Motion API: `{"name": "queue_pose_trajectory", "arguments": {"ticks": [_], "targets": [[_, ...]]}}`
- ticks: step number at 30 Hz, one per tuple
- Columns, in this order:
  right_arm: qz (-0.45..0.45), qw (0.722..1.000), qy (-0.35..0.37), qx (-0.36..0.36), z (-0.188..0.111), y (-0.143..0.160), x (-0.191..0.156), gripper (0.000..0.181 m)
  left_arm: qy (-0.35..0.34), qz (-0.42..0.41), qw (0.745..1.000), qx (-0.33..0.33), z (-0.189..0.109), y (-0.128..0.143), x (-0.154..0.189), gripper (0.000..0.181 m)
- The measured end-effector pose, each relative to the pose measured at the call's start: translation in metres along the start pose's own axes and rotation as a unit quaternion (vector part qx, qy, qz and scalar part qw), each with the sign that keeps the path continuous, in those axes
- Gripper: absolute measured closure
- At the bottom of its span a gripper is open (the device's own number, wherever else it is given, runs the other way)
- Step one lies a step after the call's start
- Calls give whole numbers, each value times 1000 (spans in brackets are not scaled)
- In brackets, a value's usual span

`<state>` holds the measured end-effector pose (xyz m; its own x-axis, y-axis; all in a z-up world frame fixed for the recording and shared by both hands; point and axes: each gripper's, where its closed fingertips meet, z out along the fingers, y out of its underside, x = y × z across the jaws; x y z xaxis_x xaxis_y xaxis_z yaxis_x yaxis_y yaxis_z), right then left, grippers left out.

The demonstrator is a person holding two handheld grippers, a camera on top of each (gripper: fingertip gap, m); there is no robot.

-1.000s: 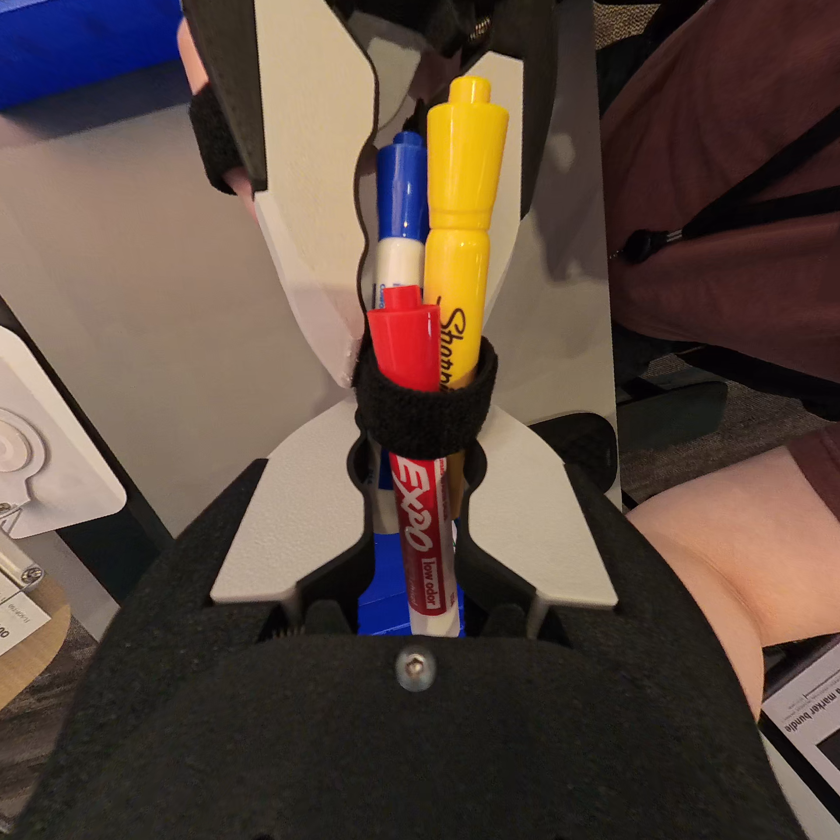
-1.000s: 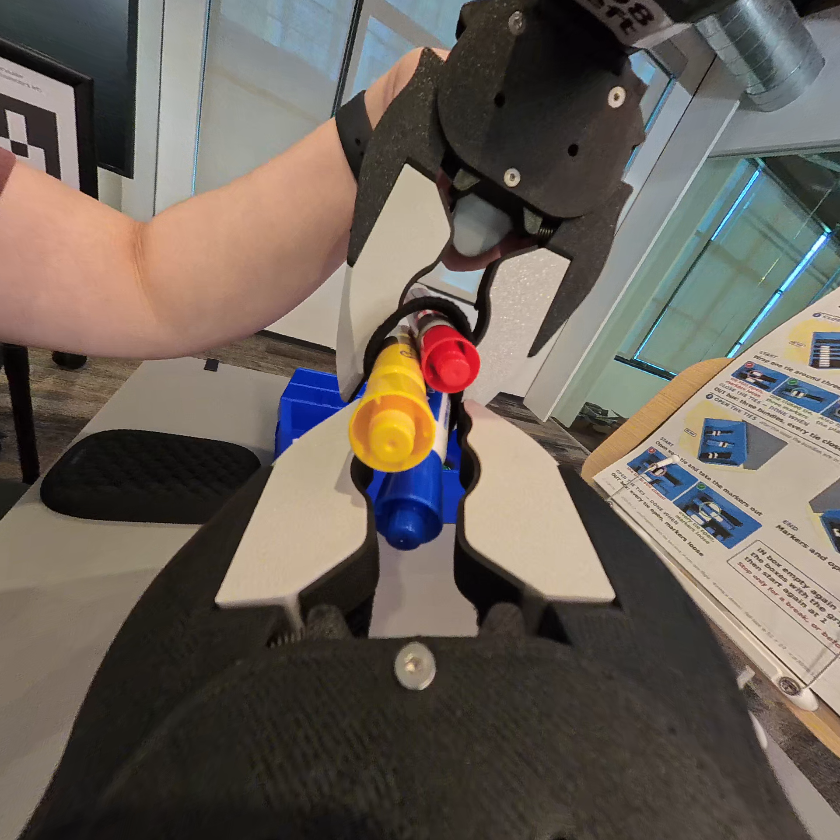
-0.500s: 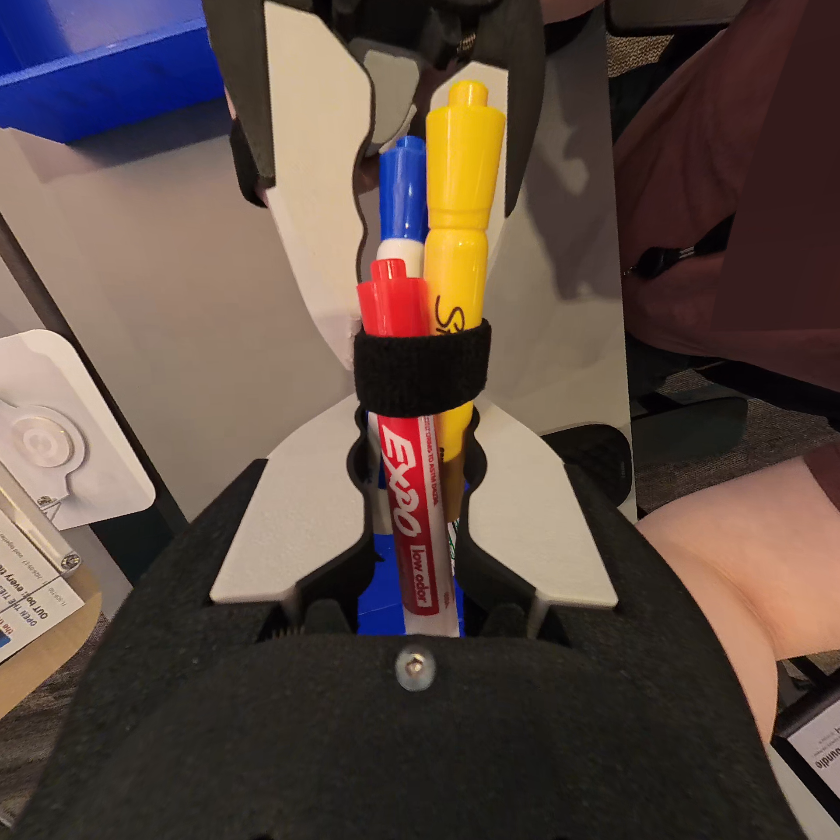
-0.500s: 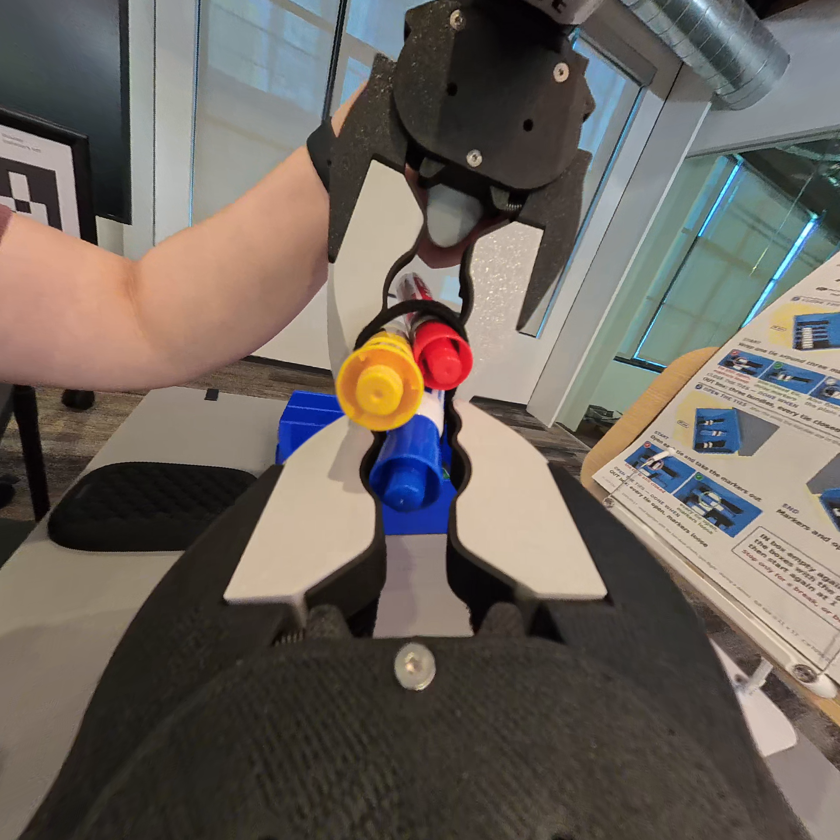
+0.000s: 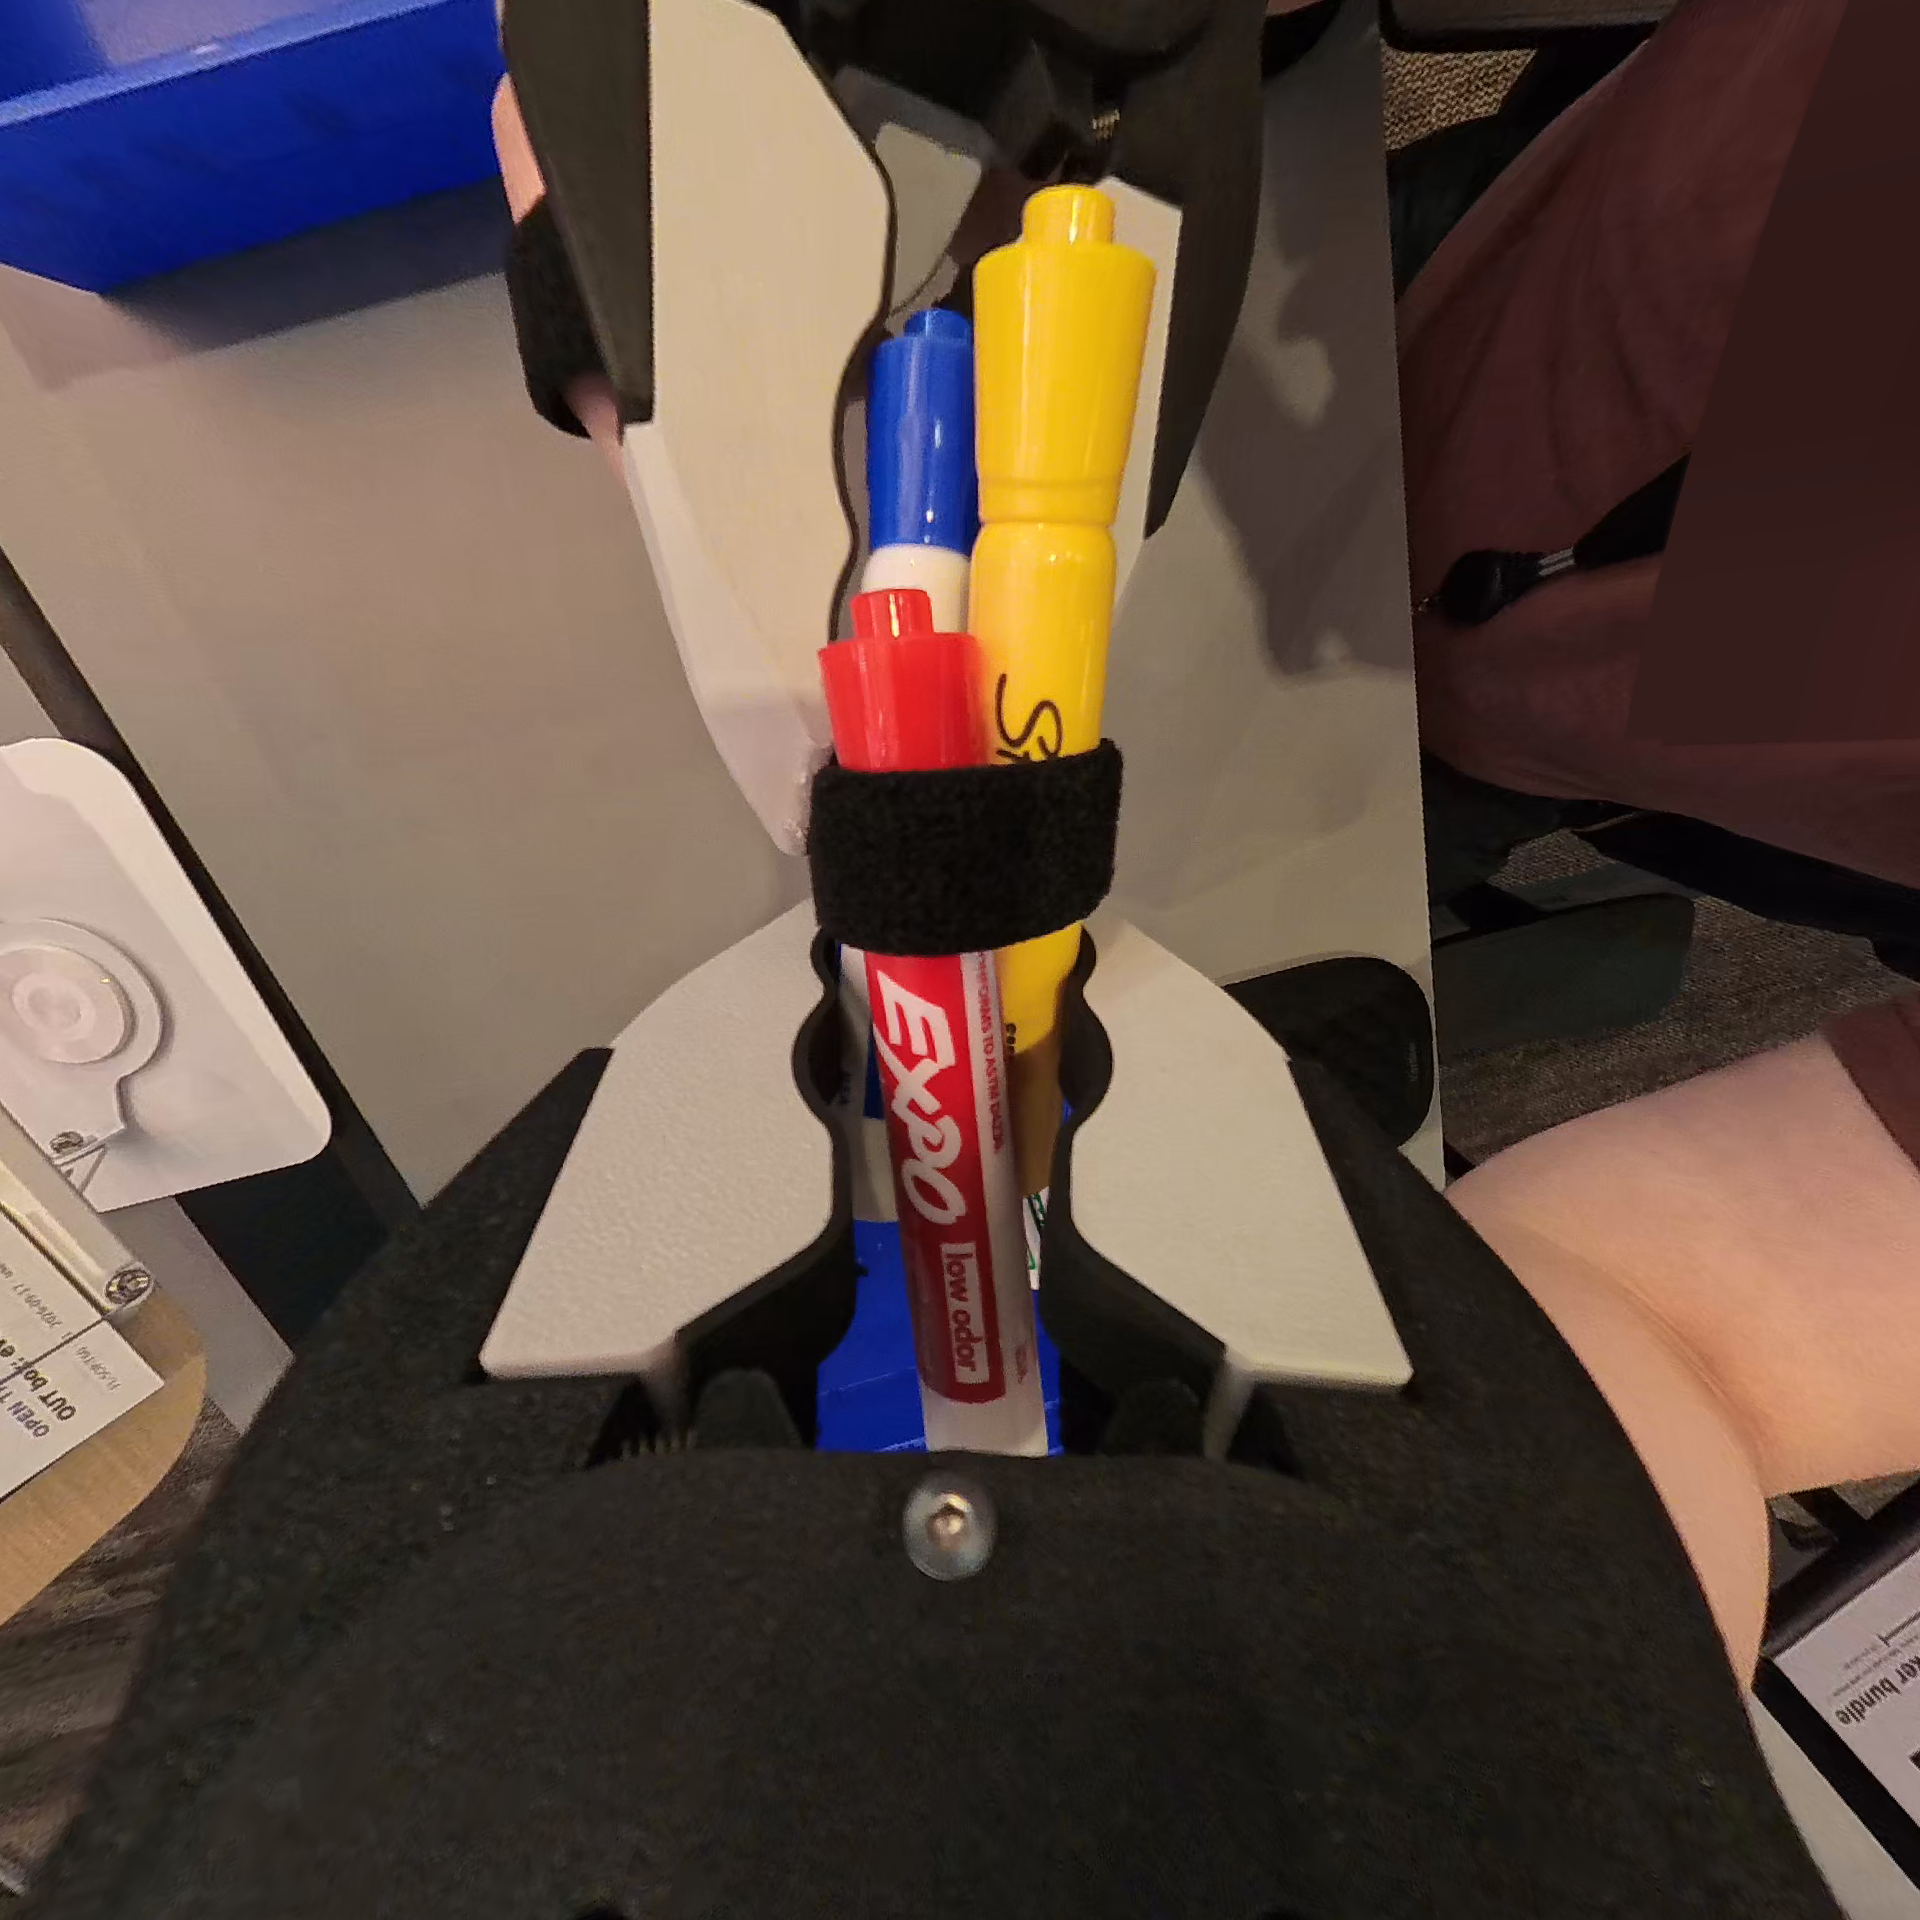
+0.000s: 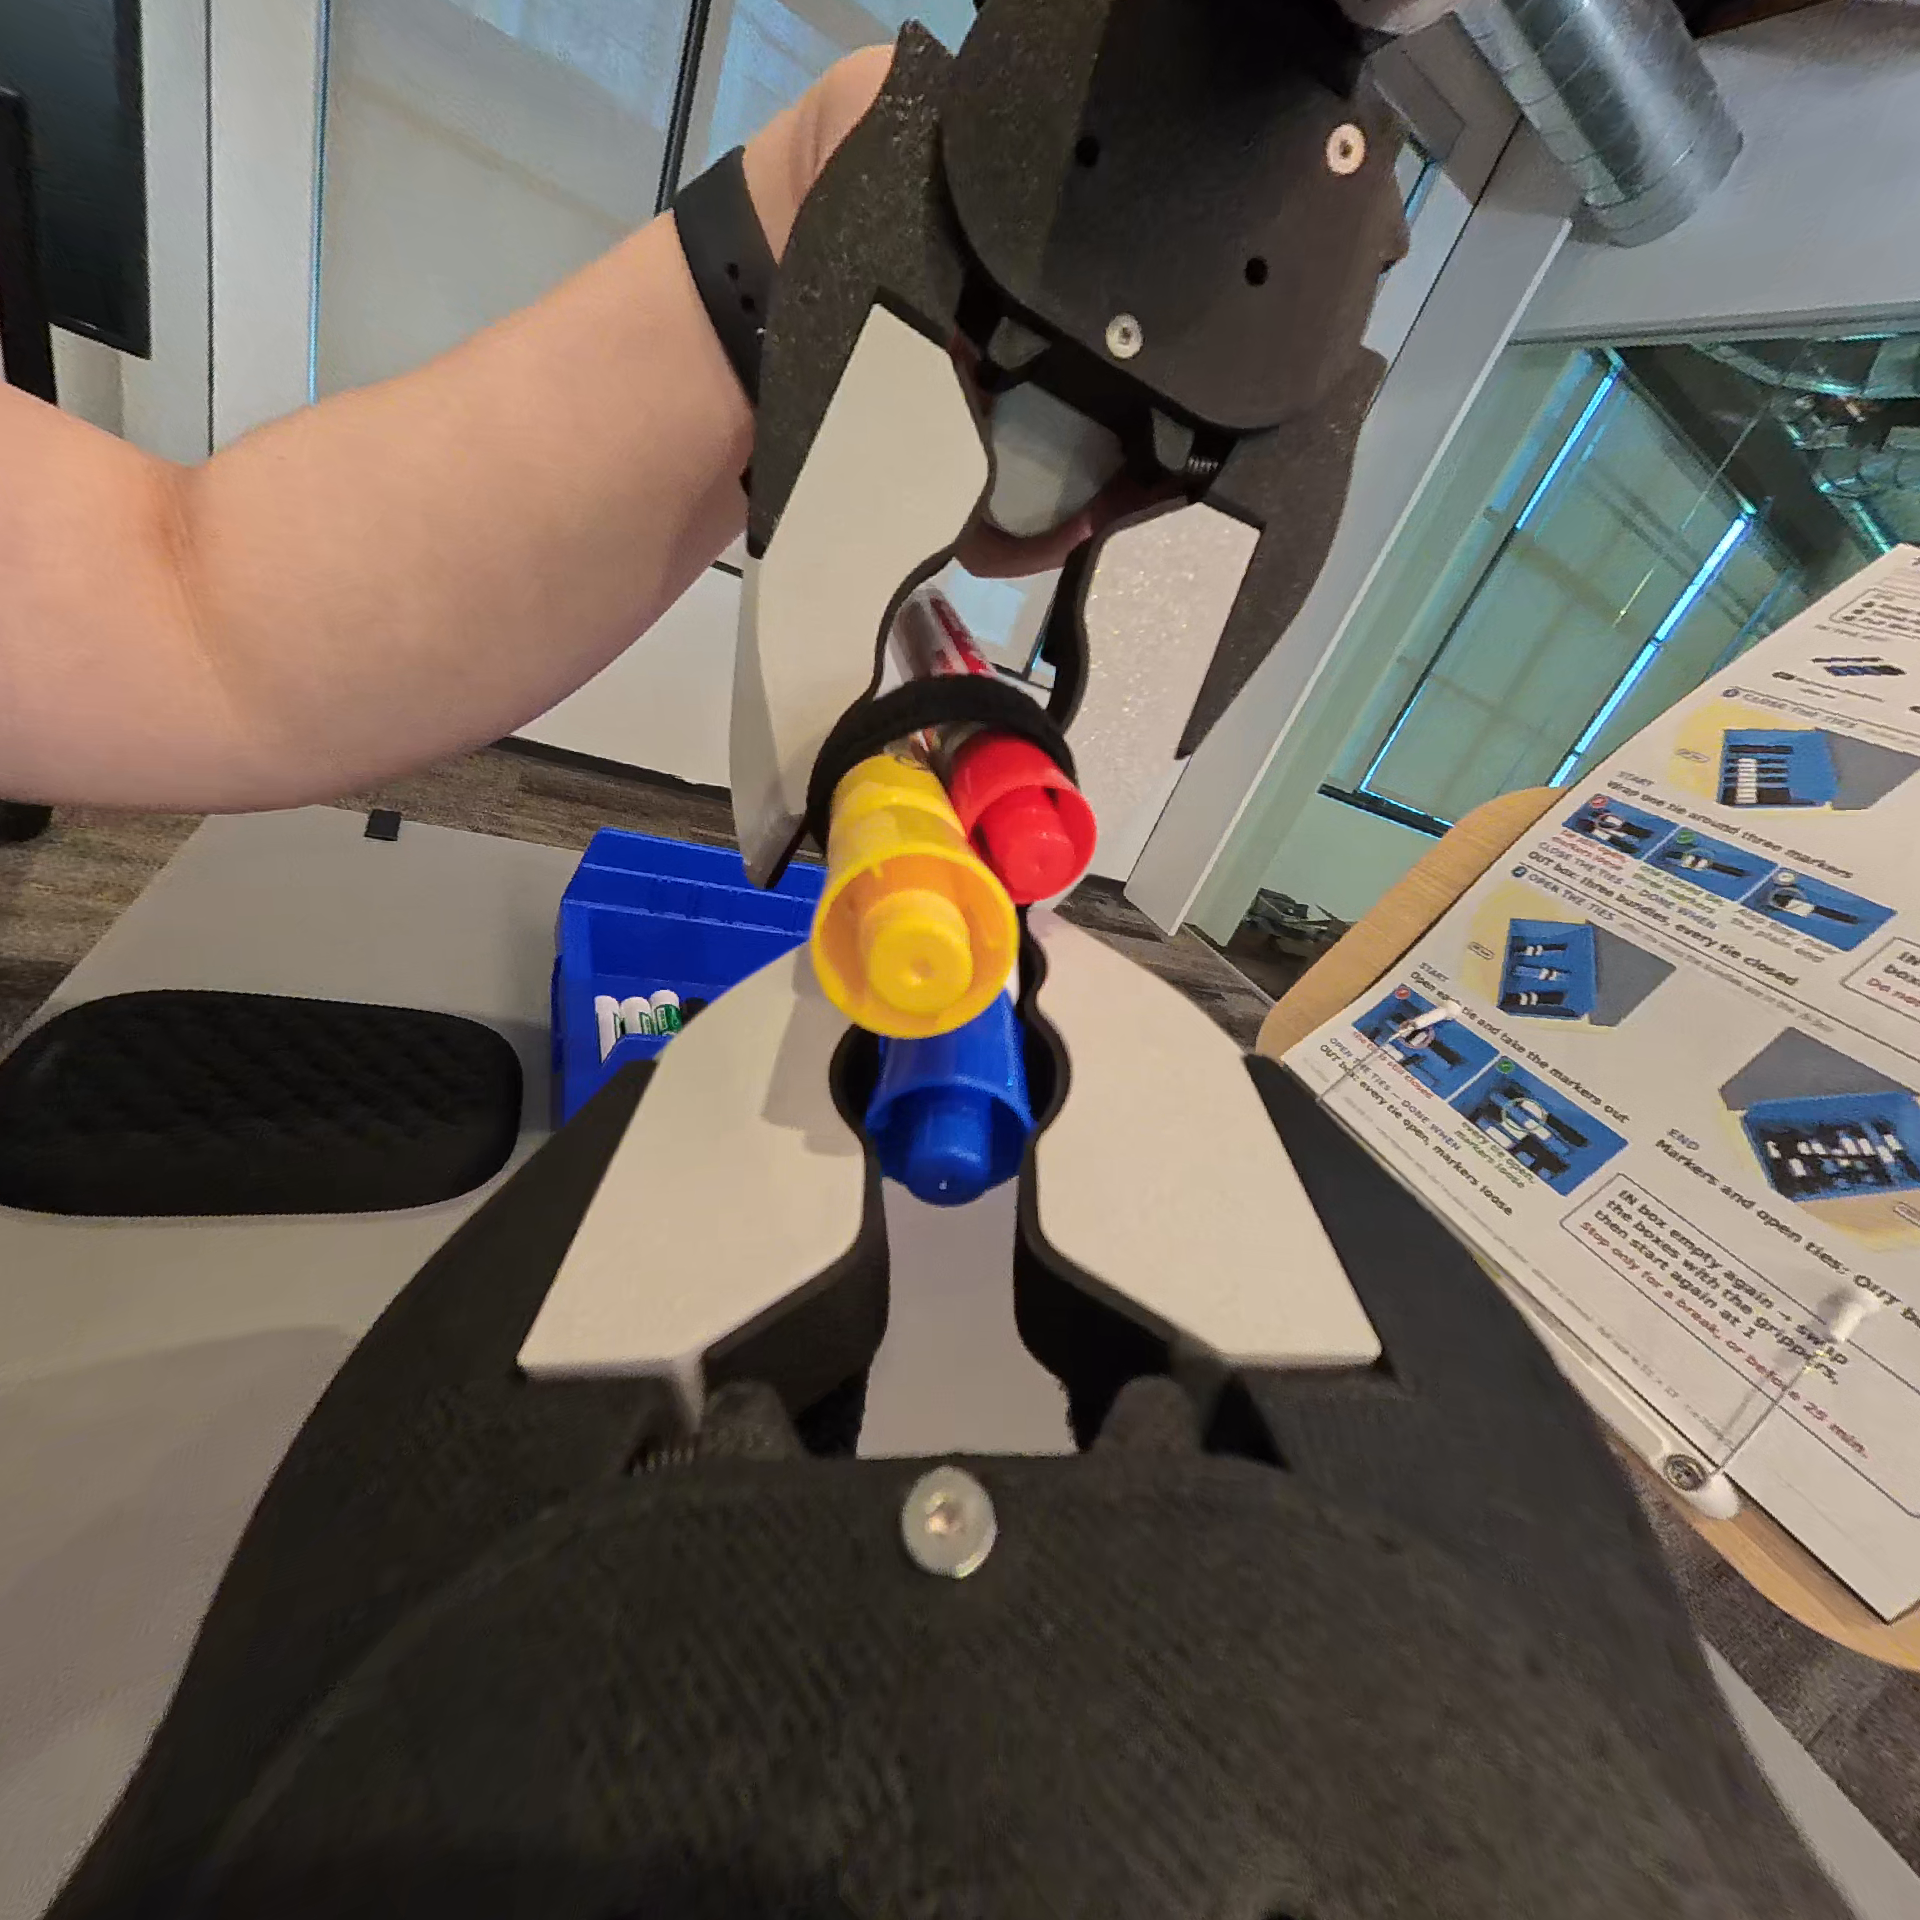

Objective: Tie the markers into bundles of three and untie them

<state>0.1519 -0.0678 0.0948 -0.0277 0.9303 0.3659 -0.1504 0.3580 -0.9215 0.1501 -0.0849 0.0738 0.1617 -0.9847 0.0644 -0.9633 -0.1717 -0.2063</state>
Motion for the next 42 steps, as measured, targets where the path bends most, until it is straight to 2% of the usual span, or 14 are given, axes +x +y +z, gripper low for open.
{"name": "queue_pose_trajectory", "arguments": {"ticks": [12, 20, 32, 42], "targets": [[24, 999, 13, 45, 4, 8, 0, 160, 7, -16, 999, -32, 3, 6, -2, 142], [9, 996, 16, 85, 1, 6, -1, 154, 17, -20, 998, -62, 1, 7, -3, 142], [-97, 993, 26, 55, -2, 10, -5, 149, 25, -15, 998, -64, 3, 4, 1, 142], [-148, 988, 40, 4, -6, 14, 0, 162, 21, -3, 999, -40, 8, 2, 2, 142]]}}
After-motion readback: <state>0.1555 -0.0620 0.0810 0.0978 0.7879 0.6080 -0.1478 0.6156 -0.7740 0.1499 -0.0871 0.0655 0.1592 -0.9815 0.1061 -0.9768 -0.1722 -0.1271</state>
